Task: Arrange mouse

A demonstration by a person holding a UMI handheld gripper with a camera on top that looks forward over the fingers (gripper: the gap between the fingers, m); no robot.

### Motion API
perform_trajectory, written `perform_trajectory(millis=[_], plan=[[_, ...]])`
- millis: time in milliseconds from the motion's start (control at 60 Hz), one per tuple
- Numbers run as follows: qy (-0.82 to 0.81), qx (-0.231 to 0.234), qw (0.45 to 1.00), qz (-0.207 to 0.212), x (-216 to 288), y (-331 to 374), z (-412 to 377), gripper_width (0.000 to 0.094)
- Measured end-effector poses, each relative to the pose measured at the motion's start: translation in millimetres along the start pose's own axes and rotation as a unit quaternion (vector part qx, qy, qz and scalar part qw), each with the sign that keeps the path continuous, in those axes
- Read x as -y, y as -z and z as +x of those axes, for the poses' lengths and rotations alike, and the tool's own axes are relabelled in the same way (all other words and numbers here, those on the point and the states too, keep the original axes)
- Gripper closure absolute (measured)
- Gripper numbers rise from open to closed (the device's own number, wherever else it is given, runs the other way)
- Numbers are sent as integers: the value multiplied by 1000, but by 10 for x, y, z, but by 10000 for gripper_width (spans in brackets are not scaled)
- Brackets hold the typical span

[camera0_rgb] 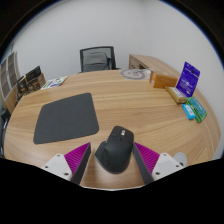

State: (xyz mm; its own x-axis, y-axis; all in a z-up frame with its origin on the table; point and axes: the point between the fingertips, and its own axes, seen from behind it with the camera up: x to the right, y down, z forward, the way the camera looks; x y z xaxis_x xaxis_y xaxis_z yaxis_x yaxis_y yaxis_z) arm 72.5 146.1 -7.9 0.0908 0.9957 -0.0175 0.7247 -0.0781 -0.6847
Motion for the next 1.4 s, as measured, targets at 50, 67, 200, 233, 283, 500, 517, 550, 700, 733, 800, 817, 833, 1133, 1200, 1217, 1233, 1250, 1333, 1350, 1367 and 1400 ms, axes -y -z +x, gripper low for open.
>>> perform_trajectory(millis=[50,67,200,233,283,500,517,550,700,733,800,817,833,1133,1200,1217,1233,1250,1333,1350,1367,1400], plan=[[-1,-2,1000,-4,2,-49,14,74],[-2,-3,1000,-5,5,-68,18,74],[-4,-5,1000,-11,23,-163,38,74],[-2,-6,1000,-11,29,-178,40,75],[-1,-4,1000,-11,40,-202,30,77],[-5,10,1000,-11,110,-265,-17,218],[-4,10,1000,-12,113,-273,-16,236],[-3,9,1000,-12,120,-284,-13,281],[-3,7,1000,-6,178,-324,16,417],[-6,8,1000,-4,191,-332,19,449],[-3,9,1000,-7,188,-335,20,486],[1,10,1000,-9,184,-337,21,490],[3,12,1000,-10,187,-337,17,494],[4,-2,1000,-3,194,-242,55,669],[4,-16,1000,4,249,-146,128,668],[6,-21,1000,7,276,-118,147,669],[10,-25,1000,9,302,-86,164,669],[13,-28,999,11,337,-54,185,668],[13,-35,999,29,600,138,210,670],[11,-34,999,32,660,176,207,669],[7,-33,999,35,725,211,197,669],[2,-28,999,44,872,284,144,669]])
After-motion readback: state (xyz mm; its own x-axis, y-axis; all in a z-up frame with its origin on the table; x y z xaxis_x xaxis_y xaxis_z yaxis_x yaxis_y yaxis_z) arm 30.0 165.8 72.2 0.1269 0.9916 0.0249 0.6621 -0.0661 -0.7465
